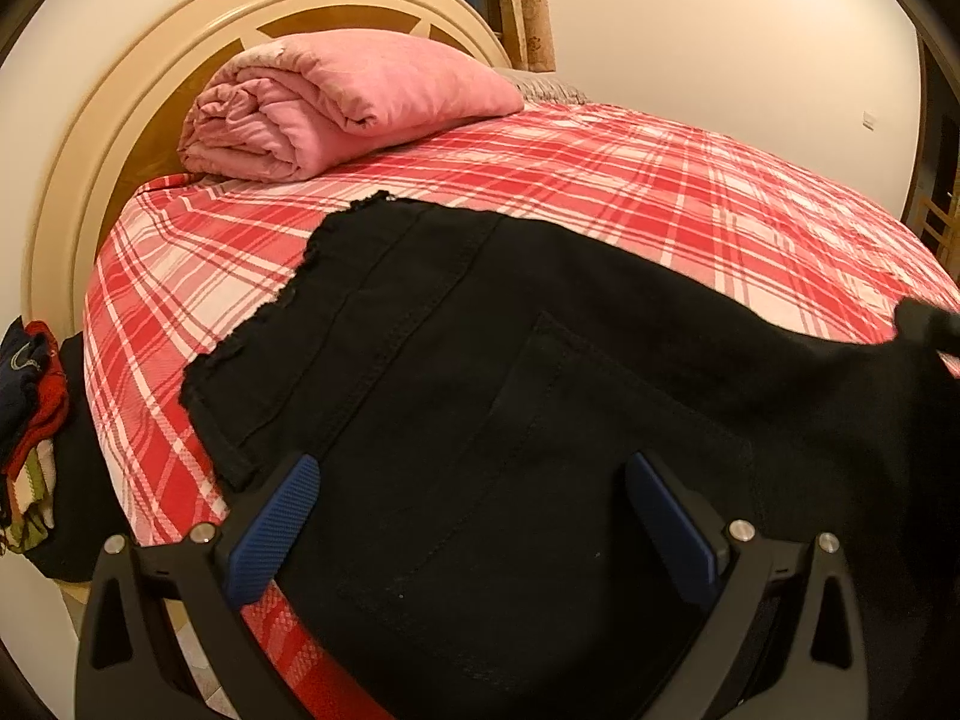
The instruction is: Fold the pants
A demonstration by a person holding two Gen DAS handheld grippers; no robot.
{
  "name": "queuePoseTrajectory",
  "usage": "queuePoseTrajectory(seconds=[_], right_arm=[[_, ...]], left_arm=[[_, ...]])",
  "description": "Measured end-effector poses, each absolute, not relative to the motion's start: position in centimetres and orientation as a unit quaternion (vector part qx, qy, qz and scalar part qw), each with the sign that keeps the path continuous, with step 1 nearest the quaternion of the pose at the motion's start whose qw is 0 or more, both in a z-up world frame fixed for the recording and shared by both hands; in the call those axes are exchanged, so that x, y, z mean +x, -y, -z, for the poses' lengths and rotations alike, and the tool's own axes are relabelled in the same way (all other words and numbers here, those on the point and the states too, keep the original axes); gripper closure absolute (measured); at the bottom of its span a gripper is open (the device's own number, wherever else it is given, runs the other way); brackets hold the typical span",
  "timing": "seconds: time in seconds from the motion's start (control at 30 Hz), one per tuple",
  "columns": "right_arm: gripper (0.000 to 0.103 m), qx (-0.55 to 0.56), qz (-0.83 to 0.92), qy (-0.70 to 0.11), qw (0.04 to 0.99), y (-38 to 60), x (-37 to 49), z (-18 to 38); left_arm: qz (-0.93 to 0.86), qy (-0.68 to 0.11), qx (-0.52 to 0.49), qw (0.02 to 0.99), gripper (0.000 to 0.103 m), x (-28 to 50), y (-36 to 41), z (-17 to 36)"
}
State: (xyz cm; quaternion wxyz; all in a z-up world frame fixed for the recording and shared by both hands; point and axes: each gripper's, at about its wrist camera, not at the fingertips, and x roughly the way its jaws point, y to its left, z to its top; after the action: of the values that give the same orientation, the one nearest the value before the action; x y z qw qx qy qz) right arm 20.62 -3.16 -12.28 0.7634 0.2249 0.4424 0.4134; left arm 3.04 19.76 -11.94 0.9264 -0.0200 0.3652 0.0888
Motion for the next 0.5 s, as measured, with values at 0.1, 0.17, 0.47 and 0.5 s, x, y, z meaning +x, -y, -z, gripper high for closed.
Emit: queuePoseTrajectory(seconds=[0.1,0.17,0.47,0.5], right_arm=[[0.057,0.162,-0.395,-0.466,0.775,4.8,21.1,12.1],[0.055,0.127,-0.343,-0.462,0.808,7.1,20.8,11.4],[0.055,0.079,-0.286,-0.376,0.878,7.3,14.2,7.0],[0.056,0.056,-0.298,-0.377,0.875,6.1,13.5,7.3]], left_arm=[[-0.087,-0.367,-0.018,0.926,0.0,3.2,-19.7,11.9],[-0.086,-0.367,-0.02,0.926,0.0,3.2,-19.8,11.9],[-0.092,-0.371,-0.02,0.924,0.0,3.4,-19.7,11.8],[-0.093,-0.372,-0.02,0.923,0.0,3.4,-19.7,11.8]])
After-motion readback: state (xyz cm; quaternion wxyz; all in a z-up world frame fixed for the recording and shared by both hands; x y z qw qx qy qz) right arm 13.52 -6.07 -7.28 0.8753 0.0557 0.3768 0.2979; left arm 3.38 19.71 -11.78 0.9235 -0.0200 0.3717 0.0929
